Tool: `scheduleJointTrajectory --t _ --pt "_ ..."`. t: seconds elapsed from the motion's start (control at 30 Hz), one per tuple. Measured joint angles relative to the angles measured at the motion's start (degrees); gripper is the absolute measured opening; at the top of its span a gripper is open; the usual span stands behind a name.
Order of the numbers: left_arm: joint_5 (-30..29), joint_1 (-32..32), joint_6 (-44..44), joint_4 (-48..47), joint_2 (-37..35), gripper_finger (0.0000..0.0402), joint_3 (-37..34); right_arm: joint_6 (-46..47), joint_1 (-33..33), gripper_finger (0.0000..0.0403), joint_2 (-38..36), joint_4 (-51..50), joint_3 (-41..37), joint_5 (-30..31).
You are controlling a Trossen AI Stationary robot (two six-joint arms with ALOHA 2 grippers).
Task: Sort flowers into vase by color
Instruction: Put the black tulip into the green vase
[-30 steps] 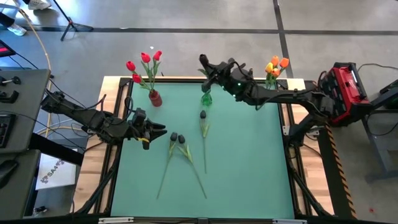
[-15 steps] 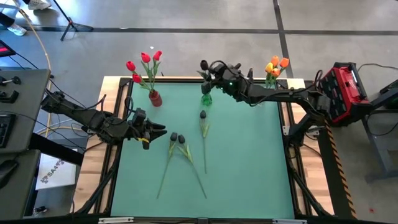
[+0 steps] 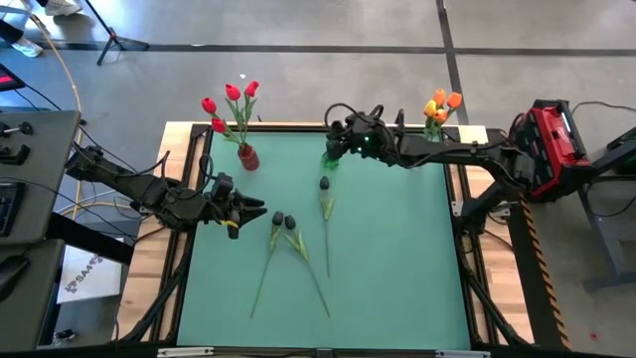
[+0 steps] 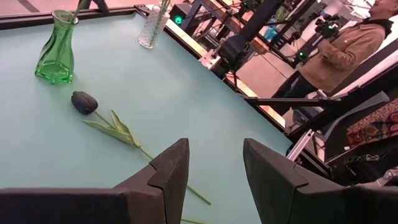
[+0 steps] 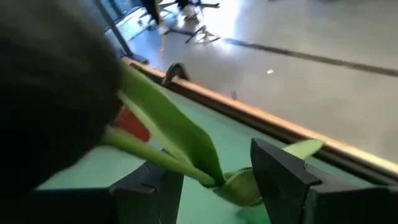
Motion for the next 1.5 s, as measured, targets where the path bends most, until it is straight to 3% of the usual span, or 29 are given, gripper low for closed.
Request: scheduleJointTrajectory --t 0.17,0.57,0.8,1.03,1.17,1.33,1.5 --pt "0.0 0.0 0.0 0.0 0.0 0.014 0.0 -2.8 0.9 0.0174 -2.9 0.4 0.0 6.0" --pt "0.0 0.0 0.0 0.0 0.0 0.014 0.0 2.5 -6.1 0.0174 -4.9 2.5 0.0 -3.6" --pt "0.2 0.0 -0.4 0.0 0.0 0.014 0.0 -0.4 -5.5 0.0174 -7.4 6.6 0.0 -0.8" --pt "-0.8 0.0 0.0 -0.9 0.0 0.014 0.0 -9.0 -2.1 0.0174 -11.7 8.9 0.0 3.5" --pt "-1.3 0.0 0.1 -1.2 0.0 0.014 0.0 -10.1 0.8 0.0174 -13.5 8.0 0.0 2.9" --pt "-1.4 0.0 0.2 -1.3 0.0 0.014 0.0 -5.2 8.4 0.0174 -11.9 -0.8 0.0 1.0" --pt "-1.5 0.0 1.1 -1.3 0.0 0.014 0.0 1.7 17.7 0.0174 -6.0 -8.4 0.0 4.9"
